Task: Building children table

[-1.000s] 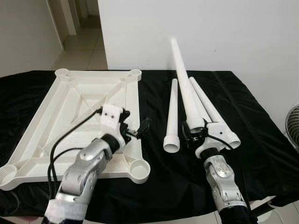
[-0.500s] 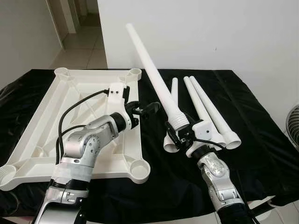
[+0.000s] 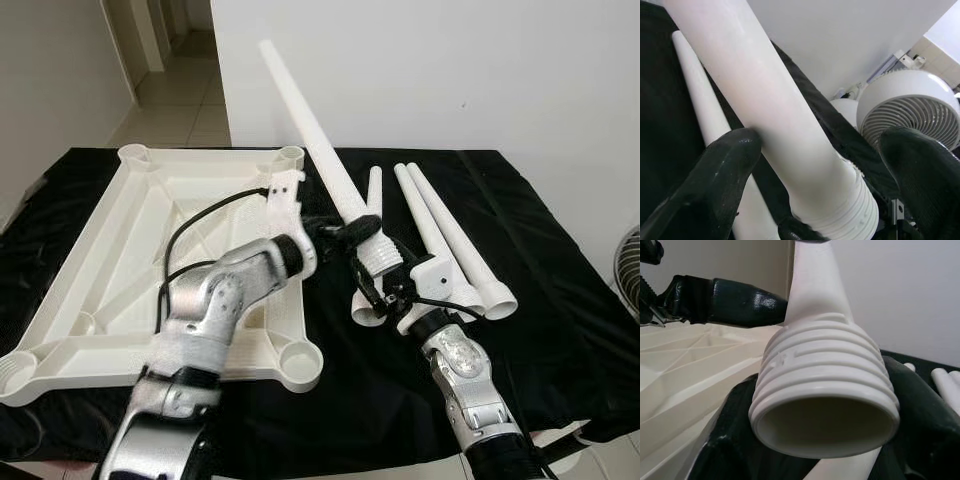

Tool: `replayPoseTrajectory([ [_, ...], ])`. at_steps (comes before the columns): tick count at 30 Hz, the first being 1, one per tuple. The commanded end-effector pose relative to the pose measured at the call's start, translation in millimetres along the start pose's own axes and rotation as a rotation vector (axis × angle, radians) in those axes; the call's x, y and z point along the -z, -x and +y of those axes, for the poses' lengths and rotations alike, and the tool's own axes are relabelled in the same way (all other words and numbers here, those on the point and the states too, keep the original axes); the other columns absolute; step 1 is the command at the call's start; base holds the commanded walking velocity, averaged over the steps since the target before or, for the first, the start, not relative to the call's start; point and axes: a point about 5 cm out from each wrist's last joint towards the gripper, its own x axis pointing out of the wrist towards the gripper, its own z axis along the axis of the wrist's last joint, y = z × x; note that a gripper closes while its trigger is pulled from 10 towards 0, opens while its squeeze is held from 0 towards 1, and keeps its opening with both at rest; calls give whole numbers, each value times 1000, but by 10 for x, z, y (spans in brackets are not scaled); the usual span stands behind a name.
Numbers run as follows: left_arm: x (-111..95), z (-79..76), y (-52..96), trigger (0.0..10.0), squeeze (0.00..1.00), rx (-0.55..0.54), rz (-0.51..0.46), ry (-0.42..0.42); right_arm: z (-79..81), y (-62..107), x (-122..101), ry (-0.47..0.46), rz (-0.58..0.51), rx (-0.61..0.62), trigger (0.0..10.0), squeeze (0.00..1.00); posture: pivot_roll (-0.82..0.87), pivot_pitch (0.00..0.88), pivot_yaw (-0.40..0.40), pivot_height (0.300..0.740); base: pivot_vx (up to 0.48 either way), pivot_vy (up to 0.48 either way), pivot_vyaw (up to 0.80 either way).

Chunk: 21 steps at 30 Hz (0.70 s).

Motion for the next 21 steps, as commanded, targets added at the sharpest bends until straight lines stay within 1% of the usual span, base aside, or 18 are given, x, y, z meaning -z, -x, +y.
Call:
replayPoseTrajectory([
  [1, -62, -37, -40, 10000, 0, 65, -12, 26, 49, -24, -51, 21, -30, -36, 10000, 0, -8, 37, 30, 740, 0, 0, 0],
  [3, -161, 8, -88, 10000, 0, 36, -26, 59, 91, -8, -86, 36, -52, -60, 10000, 0, -13, 38, 37, 740, 0, 0, 0],
  [4, -187, 26, -97, 10000, 0, 25, -26, 61, 106, -3, -101, 42, -61, -68, 10000, 0, -15, 38, 39, 740, 0, 0, 0],
  [14, -213, 56, -108, 10000, 0, 9, -17, 57, 128, 5, -124, 58, -74, -81, 10000, 0, -18, 38, 42, 740, 0, 0, 0],
  [15, -269, 115, -109, 10000, 0, -19, -7, 39, 164, 61, -136, 71, -78, -87, 10000, 0, -35, 41, 65, 740, 0, 0, 0],
  [16, -269, 115, -109, 10000, 0, -19, -7, 39, 164, 61, -136, 71, -78, -87, 10000, 0, -35, 41, 65, 740, 0, 0, 0],
  [17, -331, 171, -112, 10000, 0, -48, -2, 39, 195, 121, -139, 80, -77, -91, 10000, 0, -35, 42, 68, 740, 0, 0, 0],
  [18, -331, 171, -112, 10000, 0, -48, -2, 39, 195, 121, -139, 80, -77, -91, 10000, 0, -35, 42, 68, 740, 0, 0, 0],
  [20, -484, 268, -113, 10000, 0, -96, -12, 44, 252, 251, -104, 100, -54, -117, 10000, 0, -35, 44, 69, 740, 0, 0, 0],
  [21, -484, 268, -113, 10000, 0, -96, -12, 44, 252, 251, -104, 100, -54, -117, 10000, 0, -35, 44, 69, 740, 0, 0, 0],
])
